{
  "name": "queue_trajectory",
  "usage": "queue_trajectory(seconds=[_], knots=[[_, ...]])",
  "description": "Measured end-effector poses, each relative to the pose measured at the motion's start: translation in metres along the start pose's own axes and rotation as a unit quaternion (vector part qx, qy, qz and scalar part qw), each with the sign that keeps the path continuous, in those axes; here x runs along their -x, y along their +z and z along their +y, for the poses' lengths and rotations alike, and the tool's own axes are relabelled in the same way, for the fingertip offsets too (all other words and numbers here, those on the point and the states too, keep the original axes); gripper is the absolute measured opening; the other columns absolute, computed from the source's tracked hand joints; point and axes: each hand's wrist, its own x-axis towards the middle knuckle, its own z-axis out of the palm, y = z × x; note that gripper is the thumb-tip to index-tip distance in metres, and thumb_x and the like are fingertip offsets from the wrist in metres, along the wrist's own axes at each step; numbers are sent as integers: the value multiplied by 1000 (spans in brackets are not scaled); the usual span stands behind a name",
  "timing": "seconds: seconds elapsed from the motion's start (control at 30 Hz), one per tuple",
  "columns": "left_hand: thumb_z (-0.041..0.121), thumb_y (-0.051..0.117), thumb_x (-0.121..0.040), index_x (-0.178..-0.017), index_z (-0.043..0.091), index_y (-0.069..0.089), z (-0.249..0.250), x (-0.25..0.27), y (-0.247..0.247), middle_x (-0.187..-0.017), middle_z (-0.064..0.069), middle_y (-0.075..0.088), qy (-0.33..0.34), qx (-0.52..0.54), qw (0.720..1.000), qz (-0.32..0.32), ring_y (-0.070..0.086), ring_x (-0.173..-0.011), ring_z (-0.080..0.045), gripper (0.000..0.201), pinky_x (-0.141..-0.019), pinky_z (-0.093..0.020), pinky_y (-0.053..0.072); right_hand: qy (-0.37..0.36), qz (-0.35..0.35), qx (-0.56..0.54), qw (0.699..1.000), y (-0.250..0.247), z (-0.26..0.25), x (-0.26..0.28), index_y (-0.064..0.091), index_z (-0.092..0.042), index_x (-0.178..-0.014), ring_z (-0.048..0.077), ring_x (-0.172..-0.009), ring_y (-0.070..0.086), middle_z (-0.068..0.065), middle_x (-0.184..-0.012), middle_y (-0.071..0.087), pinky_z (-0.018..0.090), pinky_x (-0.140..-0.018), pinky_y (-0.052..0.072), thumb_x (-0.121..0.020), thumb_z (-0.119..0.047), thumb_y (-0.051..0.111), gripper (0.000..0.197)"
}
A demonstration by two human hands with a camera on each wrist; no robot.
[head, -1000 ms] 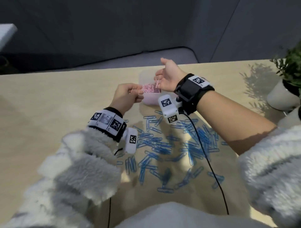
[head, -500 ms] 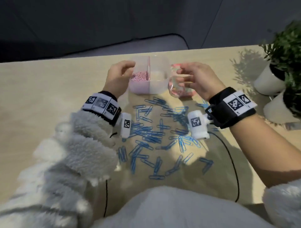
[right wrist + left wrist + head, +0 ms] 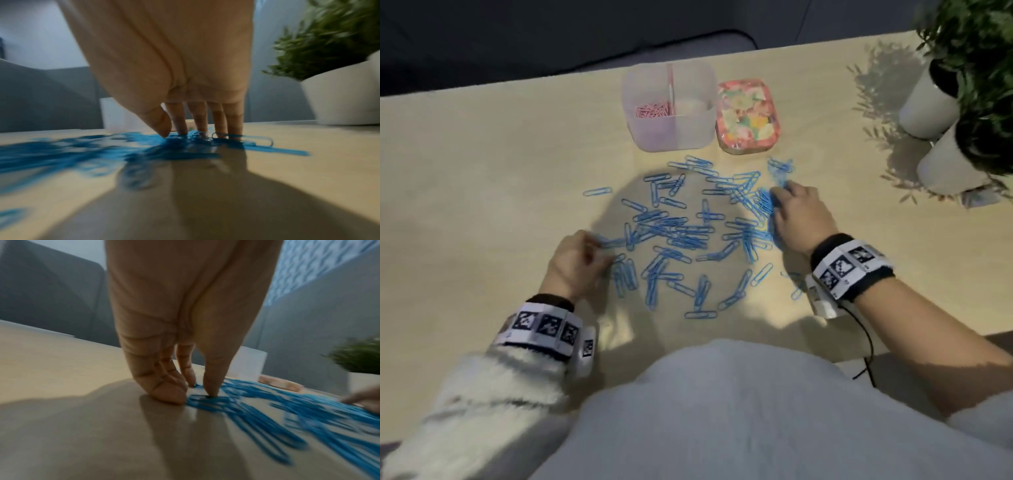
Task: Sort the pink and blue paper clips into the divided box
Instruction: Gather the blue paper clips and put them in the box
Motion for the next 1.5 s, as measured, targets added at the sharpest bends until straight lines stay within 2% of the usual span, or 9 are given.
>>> queue_trajectory(seconds=[0.13, 0.3, 0.43, 0.57, 0.7, 1.0, 1.2, 1.4, 1.5], knots=[[21, 61, -86, -98, 6, 60, 38, -1, 23, -93, -11, 59, 77, -16, 996, -42, 53, -79, -21, 19, -75, -30, 41, -106, -19, -56, 993, 8, -26, 5, 56, -12, -121, 39, -113, 50, 15, -127, 55, 46, -95, 44, -85, -14, 43, 38], [18, 53, -89, -113, 5, 59, 42, -34, -3, -117, -22, 53, 64, -44, 995, 69, 51, -108, -36, 28, -98, -41, 39, 65, 91, -135, 985, -32, 9, -41, 59, -2, -116, 41, -112, 53, 27, -120, 59, 44, -95, 44, -88, -13, 44, 34], [17, 52, -90, -126, -1, 50, 56, -70, 0, -134, -23, 47, 121, -104, 987, 0, 42, -126, -37, 40, -108, -42, 30, 56, 44, -70, 995, -29, -11, -56, 58, 2, -110, 42, -114, 48, 28, -117, 53, 44, -91, 44, -89, -17, 42, 32], [24, 47, -92, -110, 2, 50, 92, -84, 23, -120, -19, 51, 195, -141, 968, -75, 47, -114, -36, 29, -98, -42, 35, -27, 14, -9, 999, -12, -57, -51, 54, 0, -117, 38, -117, 42, 22, -123, 46, 44, -89, 43, -91, -15, 42, 33], [27, 46, -93, -125, 7, 49, 110, -83, 37, -139, -14, 46, 235, -210, 942, -113, 41, -127, -31, 37, -107, -38, 27, -110, -32, -9, 993, -2, -72, -49, 54, -5, -120, 35, -115, 41, 18, -122, 49, 43, -90, 42, -93, -11, 39, 32], [40, 70, -76, -119, 9, 53, 115, -85, 24, -121, -15, 49, 207, -202, 947, -142, 46, -113, -31, 56, -96, -41, 38, -186, -66, 24, 980, -10, -105, -82, 47, -9, -123, 33, -112, 46, 11, -128, 53, 45, -97, 41, -93, -28, 44, 35], [18, 69, -79, -114, 7, 58, 107, -73, 20, -112, -15, 54, 215, -179, 948, -151, 55, -102, -33, 38, -86, -39, 43, -264, -92, 57, 959, 3, -99, -56, 39, -17, -139, 31, -126, 36, 2, -147, 38, 43, -104, 34, -94, -28, 45, 47], [21, 70, -79, -131, 11, 45, 103, -67, 24, -132, -11, 45, 246, -182, 944, -126, 44, -118, -30, 58, -99, -42, 40, -280, -98, 23, 955, 0, -92, -42, 53, -9, -126, 29, -119, 43, 6, -134, 51, 39, -99, 38, -85, -16, 58, 42], [13, 63, -83, -119, 9, 59, 109, -66, 26, -120, -14, 55, 268, -203, 932, -134, 52, -107, -34, 36, -91, -42, 43, -250, -68, -7, 966, 2, -99, -42, 61, -7, -113, 31, -110, 50, 11, -117, 60, 40, -88, 43, -82, -2, 48, 34]])
